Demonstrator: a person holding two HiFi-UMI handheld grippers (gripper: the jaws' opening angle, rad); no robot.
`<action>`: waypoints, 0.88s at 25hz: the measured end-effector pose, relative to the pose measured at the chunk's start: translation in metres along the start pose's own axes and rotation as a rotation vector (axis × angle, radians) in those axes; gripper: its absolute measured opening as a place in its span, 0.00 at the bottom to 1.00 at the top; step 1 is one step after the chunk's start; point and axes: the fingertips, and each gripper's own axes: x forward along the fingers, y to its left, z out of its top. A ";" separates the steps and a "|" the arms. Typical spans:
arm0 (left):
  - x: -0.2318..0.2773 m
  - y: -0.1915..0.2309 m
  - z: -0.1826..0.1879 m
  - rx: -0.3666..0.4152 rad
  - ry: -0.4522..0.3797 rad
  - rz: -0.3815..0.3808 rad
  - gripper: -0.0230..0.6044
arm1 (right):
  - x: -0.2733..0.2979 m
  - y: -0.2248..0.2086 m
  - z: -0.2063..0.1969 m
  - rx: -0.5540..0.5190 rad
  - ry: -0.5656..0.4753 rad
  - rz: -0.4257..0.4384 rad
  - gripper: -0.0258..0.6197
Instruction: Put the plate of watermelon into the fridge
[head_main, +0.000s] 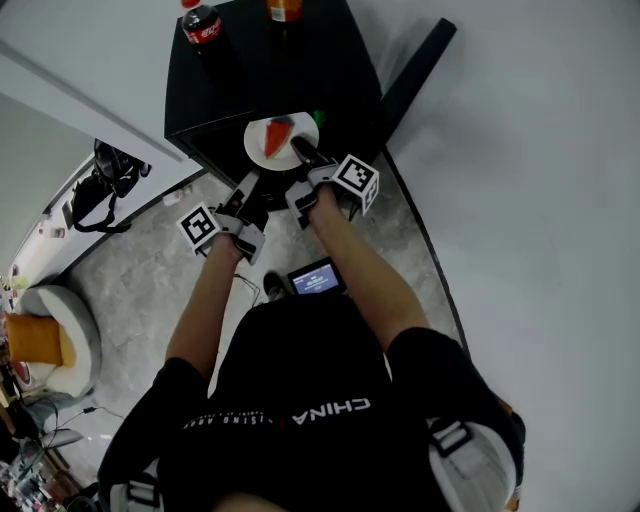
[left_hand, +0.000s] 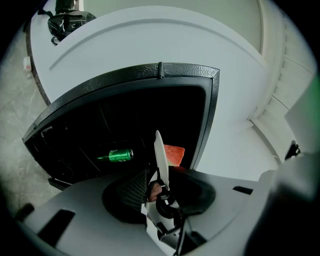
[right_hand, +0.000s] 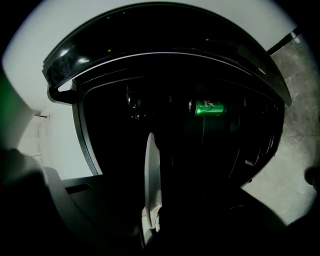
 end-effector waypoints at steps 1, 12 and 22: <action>0.002 0.001 -0.002 0.002 0.007 0.000 0.23 | 0.005 0.001 0.003 -0.004 -0.005 0.001 0.07; 0.035 -0.008 -0.020 0.054 0.149 -0.037 0.23 | 0.028 0.002 0.001 -0.064 -0.002 -0.028 0.08; 0.057 0.014 -0.009 0.264 0.174 0.091 0.23 | 0.046 -0.007 0.008 -0.119 -0.009 -0.055 0.08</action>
